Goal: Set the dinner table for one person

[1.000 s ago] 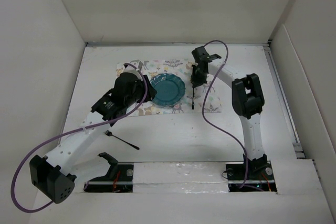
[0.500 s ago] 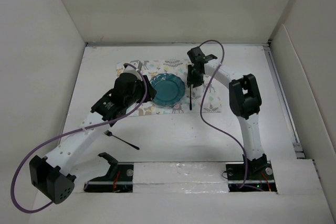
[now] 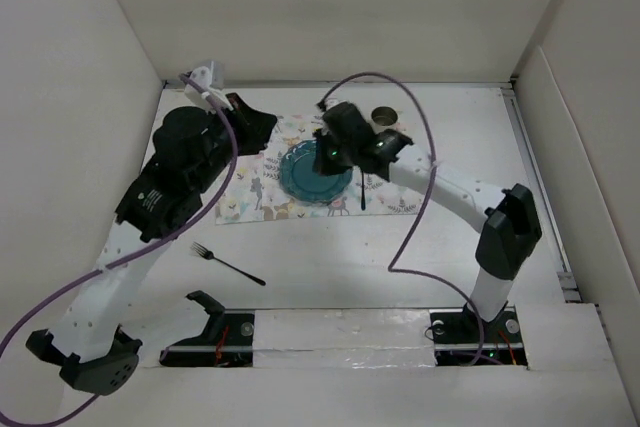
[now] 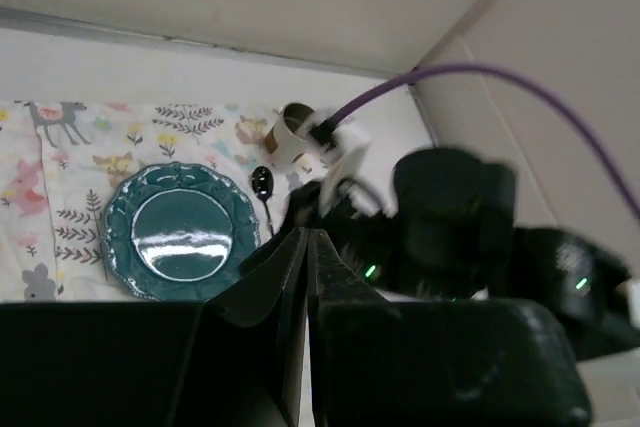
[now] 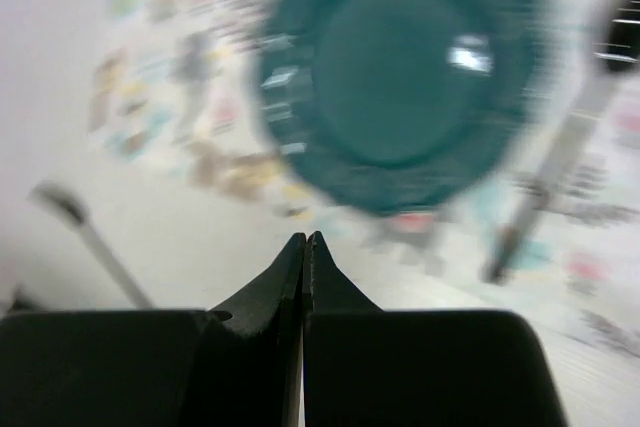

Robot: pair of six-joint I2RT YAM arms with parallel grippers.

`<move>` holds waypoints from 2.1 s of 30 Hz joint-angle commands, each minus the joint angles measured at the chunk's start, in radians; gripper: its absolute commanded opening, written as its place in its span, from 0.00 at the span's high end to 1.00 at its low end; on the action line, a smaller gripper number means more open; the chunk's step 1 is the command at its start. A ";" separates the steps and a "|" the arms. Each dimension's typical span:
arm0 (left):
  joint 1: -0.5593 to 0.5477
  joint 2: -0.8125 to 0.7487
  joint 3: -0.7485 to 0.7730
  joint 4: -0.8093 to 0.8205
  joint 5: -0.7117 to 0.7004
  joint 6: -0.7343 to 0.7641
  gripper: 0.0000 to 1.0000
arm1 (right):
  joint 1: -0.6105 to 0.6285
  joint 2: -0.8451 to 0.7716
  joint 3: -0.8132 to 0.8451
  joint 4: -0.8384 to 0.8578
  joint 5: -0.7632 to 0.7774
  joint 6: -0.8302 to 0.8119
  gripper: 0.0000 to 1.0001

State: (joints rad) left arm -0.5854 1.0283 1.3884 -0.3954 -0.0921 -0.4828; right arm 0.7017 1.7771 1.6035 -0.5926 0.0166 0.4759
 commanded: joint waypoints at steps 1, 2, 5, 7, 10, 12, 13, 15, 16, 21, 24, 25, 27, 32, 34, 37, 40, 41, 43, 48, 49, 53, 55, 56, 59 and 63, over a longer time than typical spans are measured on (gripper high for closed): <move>0.001 -0.069 0.055 -0.042 -0.023 -0.060 1.00 | 0.215 0.053 -0.027 0.151 -0.044 0.012 1.00; 0.001 -0.088 0.072 -0.092 -0.038 -0.071 1.00 | 0.252 0.071 -0.021 0.169 -0.040 0.013 1.00; 0.001 -0.109 0.206 -0.208 -0.144 -0.082 0.81 | 0.396 0.209 0.075 0.188 -0.037 -0.002 0.85; 0.001 -0.120 0.254 -0.249 -0.172 -0.083 0.74 | 0.421 0.272 0.100 0.186 -0.023 -0.016 0.70; 0.001 -0.139 0.330 -0.304 -0.208 -0.096 0.68 | 0.501 0.362 0.208 0.175 0.011 -0.042 0.53; 0.001 -0.149 0.357 -0.341 -0.216 -0.099 0.67 | 0.542 0.450 0.303 0.156 0.029 -0.057 0.48; 0.001 -0.151 0.359 -0.355 -0.219 -0.099 0.67 | 0.554 0.476 0.332 0.136 0.037 -0.063 0.48; 0.001 -0.157 0.369 -0.401 -0.227 -0.096 0.66 | 0.576 0.544 0.395 0.131 0.052 -0.065 0.45; 0.001 -0.160 0.373 -0.414 -0.230 -0.093 0.66 | 0.576 0.565 0.420 0.110 0.055 -0.068 0.45; 0.001 -0.177 0.389 -0.462 -0.241 -0.077 0.66 | 0.587 0.685 0.519 0.071 0.098 -0.074 0.44; 0.001 -0.186 0.391 -0.471 -0.242 -0.069 0.65 | 0.596 0.748 0.581 0.033 0.112 -0.083 0.45; 0.001 -0.188 0.391 -0.473 -0.245 -0.066 0.66 | 0.596 0.757 0.591 0.031 0.126 -0.092 0.46; 0.001 -0.197 0.391 -0.479 -0.253 -0.060 0.66 | 0.608 0.772 0.589 0.028 0.164 -0.106 0.48; 0.001 -0.218 0.390 -0.482 -0.277 -0.046 0.65 | 0.668 0.775 0.494 0.063 0.288 -0.151 0.65; 0.001 -0.215 0.383 -0.484 -0.279 -0.043 0.65 | 0.677 0.771 0.475 0.070 0.319 -0.152 0.69; 0.001 -0.218 0.363 -0.464 -0.275 -0.039 0.65 | 0.677 0.754 0.454 0.073 0.344 -0.146 0.88; 0.001 -0.224 0.342 -0.435 -0.276 -0.033 0.65 | 0.677 0.717 0.475 0.060 0.375 -0.131 1.00; 0.001 -0.223 0.340 -0.431 -0.276 -0.031 0.65 | 0.677 0.705 0.492 0.057 0.372 -0.125 1.00; 0.001 -0.220 0.336 -0.415 -0.278 -0.024 0.65 | 0.641 0.659 0.554 0.048 0.362 -0.108 1.00; 0.001 -0.212 0.217 -0.347 -0.282 0.006 0.64 | 0.515 0.604 0.696 0.014 0.300 -0.011 1.00; 0.001 -0.211 0.193 -0.323 -0.272 0.004 0.64 | 0.468 0.604 0.714 0.011 0.293 0.030 1.00; 0.001 -0.195 0.081 -0.263 -0.213 0.006 0.65 | 0.358 0.624 0.773 0.011 0.278 0.156 1.00; 0.001 -0.189 0.028 -0.226 -0.193 0.003 0.65 | 0.323 0.646 0.782 0.020 0.290 0.228 1.00; 0.001 -0.188 -0.004 -0.215 -0.175 0.003 0.66 | 0.294 0.657 0.792 0.025 0.298 0.251 1.00; 0.001 -0.182 -0.058 -0.185 -0.147 -0.005 0.66 | 0.240 0.697 0.819 0.028 0.316 0.340 1.00; 0.001 -0.169 -0.095 -0.166 -0.129 0.001 0.66 | 0.197 0.755 0.837 0.063 0.307 0.417 1.00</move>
State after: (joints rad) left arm -0.5854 0.8757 1.3041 -0.6487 -0.2497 -0.4953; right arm 0.8806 2.4771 2.3688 -0.5735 0.3157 0.7761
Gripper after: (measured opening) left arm 0.344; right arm 0.020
